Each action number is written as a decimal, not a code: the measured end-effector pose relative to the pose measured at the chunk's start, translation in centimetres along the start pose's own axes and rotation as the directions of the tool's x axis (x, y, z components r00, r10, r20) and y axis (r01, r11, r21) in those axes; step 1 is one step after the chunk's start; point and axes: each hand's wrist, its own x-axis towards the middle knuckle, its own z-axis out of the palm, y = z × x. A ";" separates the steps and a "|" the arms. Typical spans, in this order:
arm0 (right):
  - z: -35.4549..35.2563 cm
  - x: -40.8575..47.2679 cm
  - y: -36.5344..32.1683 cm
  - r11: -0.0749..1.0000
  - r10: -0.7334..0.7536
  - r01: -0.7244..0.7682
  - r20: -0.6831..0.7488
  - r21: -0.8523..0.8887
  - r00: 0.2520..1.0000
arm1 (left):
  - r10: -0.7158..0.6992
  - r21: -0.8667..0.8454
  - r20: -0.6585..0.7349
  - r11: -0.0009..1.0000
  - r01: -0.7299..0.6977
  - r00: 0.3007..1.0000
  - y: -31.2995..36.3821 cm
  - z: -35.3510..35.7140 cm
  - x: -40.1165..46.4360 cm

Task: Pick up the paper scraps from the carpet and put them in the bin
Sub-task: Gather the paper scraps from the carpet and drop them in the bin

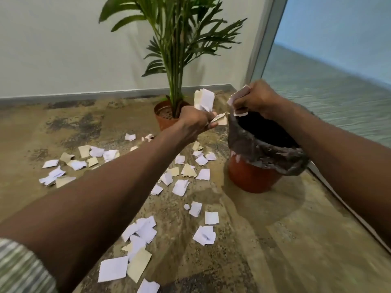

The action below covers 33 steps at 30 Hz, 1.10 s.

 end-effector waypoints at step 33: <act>3.3 0.1 1.9 0.912 -0.341 0.248 -0.271 -0.326 0.900 | -0.072 -0.016 0.050 0.997 0.073 0.996 -3.9 -4.8 2.9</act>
